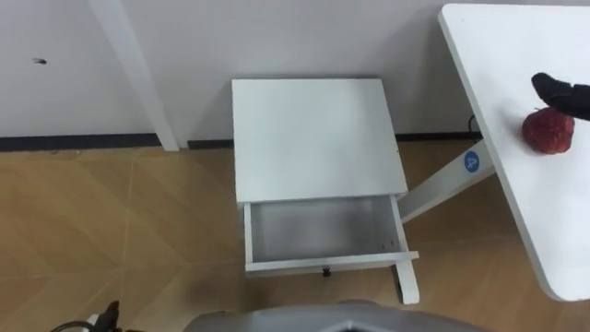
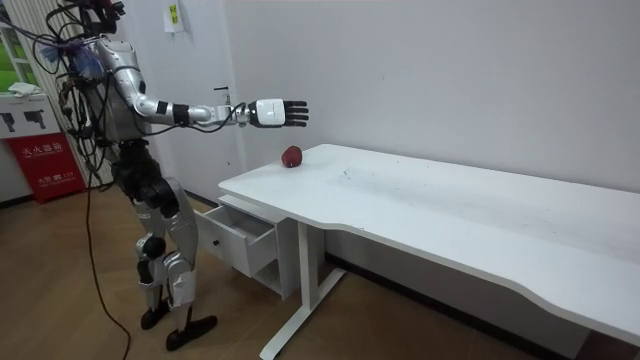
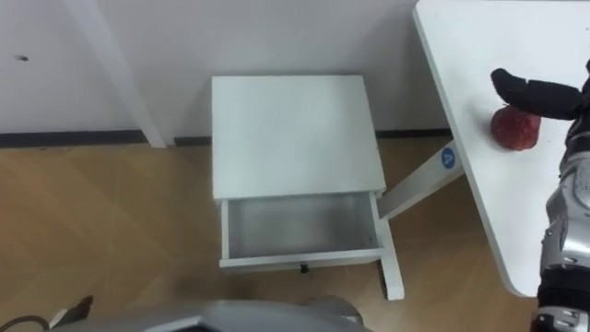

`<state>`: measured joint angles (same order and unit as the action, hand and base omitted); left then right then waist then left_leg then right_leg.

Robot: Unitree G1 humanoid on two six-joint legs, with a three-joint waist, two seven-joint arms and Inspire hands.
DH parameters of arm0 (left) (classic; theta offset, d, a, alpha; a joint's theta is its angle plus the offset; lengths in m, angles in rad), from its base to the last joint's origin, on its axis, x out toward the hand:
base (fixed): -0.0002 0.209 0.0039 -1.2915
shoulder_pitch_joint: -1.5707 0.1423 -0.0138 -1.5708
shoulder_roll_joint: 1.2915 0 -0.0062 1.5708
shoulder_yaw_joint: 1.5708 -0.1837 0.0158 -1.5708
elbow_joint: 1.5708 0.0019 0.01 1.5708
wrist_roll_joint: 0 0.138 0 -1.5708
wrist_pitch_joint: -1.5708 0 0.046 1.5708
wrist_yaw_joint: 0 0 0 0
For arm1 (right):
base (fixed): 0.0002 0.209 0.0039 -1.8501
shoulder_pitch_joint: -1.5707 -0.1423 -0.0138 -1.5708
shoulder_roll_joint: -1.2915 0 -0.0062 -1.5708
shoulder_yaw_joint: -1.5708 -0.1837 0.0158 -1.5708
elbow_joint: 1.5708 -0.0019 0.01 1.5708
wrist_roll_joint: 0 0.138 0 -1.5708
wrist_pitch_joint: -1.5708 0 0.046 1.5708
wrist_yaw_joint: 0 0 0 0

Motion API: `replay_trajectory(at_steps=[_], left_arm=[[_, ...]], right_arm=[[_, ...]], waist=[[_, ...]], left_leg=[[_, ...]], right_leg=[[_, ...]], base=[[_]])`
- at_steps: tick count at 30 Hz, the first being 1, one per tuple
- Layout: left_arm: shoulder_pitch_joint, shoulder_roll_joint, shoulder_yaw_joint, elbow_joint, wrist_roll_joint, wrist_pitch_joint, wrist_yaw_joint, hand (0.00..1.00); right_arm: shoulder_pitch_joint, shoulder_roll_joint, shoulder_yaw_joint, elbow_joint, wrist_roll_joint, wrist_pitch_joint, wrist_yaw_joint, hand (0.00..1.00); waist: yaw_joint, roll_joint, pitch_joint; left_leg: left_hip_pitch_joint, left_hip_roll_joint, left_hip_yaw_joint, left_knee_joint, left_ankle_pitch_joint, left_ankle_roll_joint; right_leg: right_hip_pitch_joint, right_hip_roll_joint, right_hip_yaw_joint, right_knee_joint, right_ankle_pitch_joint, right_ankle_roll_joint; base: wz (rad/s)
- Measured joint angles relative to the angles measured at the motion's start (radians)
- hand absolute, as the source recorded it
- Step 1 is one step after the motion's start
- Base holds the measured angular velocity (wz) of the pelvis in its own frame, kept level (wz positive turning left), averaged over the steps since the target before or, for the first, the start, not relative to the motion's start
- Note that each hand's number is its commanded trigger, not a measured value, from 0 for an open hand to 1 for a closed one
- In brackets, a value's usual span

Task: Put apple and close drawer

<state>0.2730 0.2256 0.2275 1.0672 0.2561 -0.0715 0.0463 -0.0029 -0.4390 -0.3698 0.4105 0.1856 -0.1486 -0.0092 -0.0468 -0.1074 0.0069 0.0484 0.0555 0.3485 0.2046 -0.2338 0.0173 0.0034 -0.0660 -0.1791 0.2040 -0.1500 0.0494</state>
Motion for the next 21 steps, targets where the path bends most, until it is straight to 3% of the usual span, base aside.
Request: replay_trajectory(at_steps=[4,8,12,14,21], left_arm=[[0.003,0.000,-0.005,0.001,0.000,0.000,0.000,0.00],[-0.005,0.002,-0.005,0.005,0.004,0.000,0.001,0.00],[-0.018,0.002,-0.007,0.005,0.011,0.000,0.002,0.00],[-0.021,0.002,-0.013,0.005,0.011,0.000,0.003,0.00],[-0.022,0.003,-0.013,0.006,0.010,0.000,0.002,0.00]], right_arm=[[-0.005,0.000,0.005,0.019,-0.026,0.000,0.044,0.00],[-0.023,-0.001,0.035,0.062,-0.040,0.000,0.076,0.00],[-0.024,-0.001,0.046,0.095,-0.069,0.001,0.102,0.00],[-0.024,-0.001,0.050,0.100,-0.074,0.001,0.117,0.00],[-0.024,-0.001,0.051,0.117,-0.075,0.011,0.133,0.00]], waist=[[-0.001,0.012,-0.0040],[-0.003,0.011,-0.0045],[0.000,0.012,-0.0033],[0.000,0.017,0.0018],[-0.001,0.017,0.0012]], left_leg=[[-0.003,0.000,0.000,0.001,0.000,0.000],[-0.001,0.000,0.000,0.001,0.000,0.000],[0.001,-0.001,0.000,0.001,0.000,0.000],[0.011,-0.001,0.000,-0.001,0.000,0.000],[0.015,0.000,-0.001,-0.001,0.001,0.000]], right_leg=[[0.000,0.000,0.000,0.000,0.000,-0.001],[0.003,0.000,-0.002,0.000,0.000,-0.001],[0.006,-0.001,-0.001,-0.001,0.000,-0.001],[0.016,-0.001,-0.002,-0.004,0.000,-0.001],[0.020,0.000,-0.002,-0.003,0.000,-0.001]], base=[[0.00],[0.00],[0.00],[0.00],[0.00]])
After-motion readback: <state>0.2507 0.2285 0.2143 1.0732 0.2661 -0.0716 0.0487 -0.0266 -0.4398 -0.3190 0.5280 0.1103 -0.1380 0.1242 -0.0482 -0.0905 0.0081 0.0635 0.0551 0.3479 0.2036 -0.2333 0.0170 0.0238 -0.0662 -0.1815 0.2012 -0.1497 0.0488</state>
